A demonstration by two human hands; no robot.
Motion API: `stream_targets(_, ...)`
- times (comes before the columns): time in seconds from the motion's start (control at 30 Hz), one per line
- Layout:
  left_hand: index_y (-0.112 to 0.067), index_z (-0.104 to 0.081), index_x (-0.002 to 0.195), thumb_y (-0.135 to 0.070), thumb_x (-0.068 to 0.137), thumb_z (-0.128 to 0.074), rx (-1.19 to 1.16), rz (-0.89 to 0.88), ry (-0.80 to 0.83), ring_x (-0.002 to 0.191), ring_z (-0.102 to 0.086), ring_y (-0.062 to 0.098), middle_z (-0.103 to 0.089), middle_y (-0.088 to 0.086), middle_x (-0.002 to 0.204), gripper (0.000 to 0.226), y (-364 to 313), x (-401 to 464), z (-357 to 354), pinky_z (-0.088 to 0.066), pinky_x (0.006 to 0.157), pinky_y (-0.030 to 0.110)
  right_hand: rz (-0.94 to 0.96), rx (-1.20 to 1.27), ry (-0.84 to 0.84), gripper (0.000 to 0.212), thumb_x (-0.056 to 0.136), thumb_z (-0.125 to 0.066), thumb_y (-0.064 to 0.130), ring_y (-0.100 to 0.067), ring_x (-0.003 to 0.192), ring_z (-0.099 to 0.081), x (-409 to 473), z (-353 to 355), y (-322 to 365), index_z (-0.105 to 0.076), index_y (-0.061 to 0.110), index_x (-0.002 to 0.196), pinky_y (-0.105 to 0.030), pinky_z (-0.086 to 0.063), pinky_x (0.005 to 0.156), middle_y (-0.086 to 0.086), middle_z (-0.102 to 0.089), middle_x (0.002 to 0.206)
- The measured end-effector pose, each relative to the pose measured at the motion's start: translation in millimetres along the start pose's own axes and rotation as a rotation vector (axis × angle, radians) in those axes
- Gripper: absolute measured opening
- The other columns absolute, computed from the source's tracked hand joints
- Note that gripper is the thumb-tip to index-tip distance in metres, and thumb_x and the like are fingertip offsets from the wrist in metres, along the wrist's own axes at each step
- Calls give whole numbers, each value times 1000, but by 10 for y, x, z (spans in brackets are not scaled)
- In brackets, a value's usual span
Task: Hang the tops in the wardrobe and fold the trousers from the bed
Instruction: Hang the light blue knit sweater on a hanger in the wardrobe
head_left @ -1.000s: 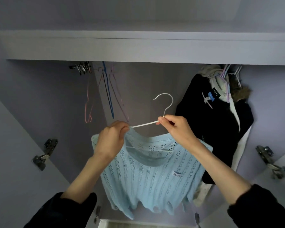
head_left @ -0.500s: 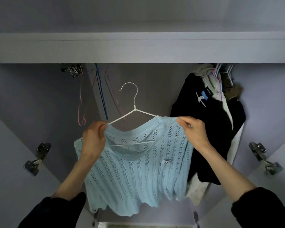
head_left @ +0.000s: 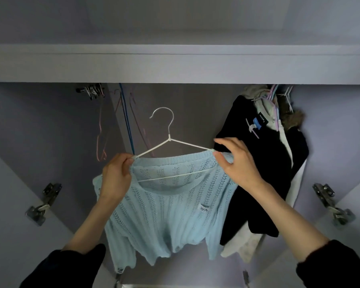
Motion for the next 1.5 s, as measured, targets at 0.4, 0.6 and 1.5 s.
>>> stream_targets(0.4,-3,-70,97,-7,91,-56,-34,-20,251,91,-54,19,-64,8,96,15,-35,-116,-481,-36,78,23,-373,514,704,18,97,-47,9,-6,46,-44,-179,-518,37,-63,12,88,-18,-35,47,8,-48,59)
stream_targets(0.6,-4,-68,96,-9,92,-55,-79,3,368,93,-57,21,-63,2,94,14,-109,-253,-862,-36,76,19,-540,676,951,22,94,-50,4,-12,59,-52,-574,-421,-228,-60,18,109,-24,-46,55,0,-55,67)
stream_targets(1.5,-16,-28,144,4,76,-54,459,-820,-201,141,-10,38,-21,14,152,75,-2118,290,-415,-9,112,60,-699,1166,98,47,89,-42,-15,-20,84,-68,92,-115,-952,-50,9,129,-30,-58,68,-7,-55,112)
Point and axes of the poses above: each hand's wrist, its own x-axis towards the middle knuckle, its own z-axis out of the back of the hand, y = z × x, the point moved 8 cm from there along x, towards the middle knuckle
